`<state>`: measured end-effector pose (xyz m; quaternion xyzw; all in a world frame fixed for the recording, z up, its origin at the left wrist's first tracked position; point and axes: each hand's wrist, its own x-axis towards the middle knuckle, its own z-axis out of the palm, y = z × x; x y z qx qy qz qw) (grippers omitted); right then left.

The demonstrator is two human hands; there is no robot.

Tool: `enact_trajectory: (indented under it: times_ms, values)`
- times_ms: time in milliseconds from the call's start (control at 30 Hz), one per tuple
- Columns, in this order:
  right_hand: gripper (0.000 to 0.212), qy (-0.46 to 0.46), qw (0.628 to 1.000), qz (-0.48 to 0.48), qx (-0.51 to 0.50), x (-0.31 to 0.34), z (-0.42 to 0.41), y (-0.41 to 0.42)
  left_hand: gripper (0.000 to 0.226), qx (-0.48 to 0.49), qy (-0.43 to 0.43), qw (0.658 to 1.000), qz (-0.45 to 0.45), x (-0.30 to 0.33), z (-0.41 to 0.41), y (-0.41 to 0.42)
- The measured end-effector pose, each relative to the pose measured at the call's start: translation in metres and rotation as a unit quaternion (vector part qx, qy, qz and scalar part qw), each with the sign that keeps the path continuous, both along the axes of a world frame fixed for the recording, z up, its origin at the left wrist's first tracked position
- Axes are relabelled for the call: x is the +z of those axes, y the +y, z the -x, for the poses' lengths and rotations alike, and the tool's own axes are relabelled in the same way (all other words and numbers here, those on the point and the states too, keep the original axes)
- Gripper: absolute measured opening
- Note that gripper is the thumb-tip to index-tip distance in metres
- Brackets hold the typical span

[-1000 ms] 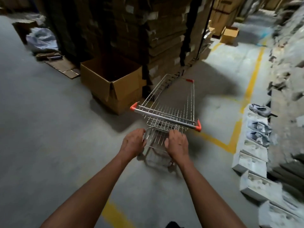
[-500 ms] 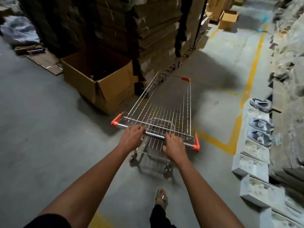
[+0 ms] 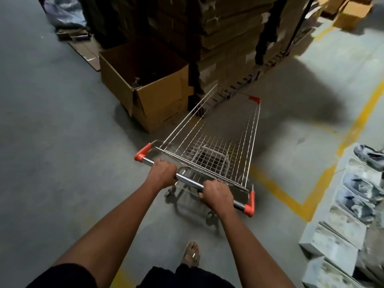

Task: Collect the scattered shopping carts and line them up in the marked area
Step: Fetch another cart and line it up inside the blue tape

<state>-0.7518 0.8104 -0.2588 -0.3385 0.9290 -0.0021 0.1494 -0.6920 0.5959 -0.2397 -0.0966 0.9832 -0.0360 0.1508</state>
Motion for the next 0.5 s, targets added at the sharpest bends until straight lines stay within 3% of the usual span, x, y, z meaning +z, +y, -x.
enact_trajectory:
  times_ms: [500]
  values:
    - [0.032,0.042,0.997,-0.022,0.066,0.000,0.010,0.077,0.019,0.080,0.032,0.996,-0.009,-0.007,-0.040,0.091]
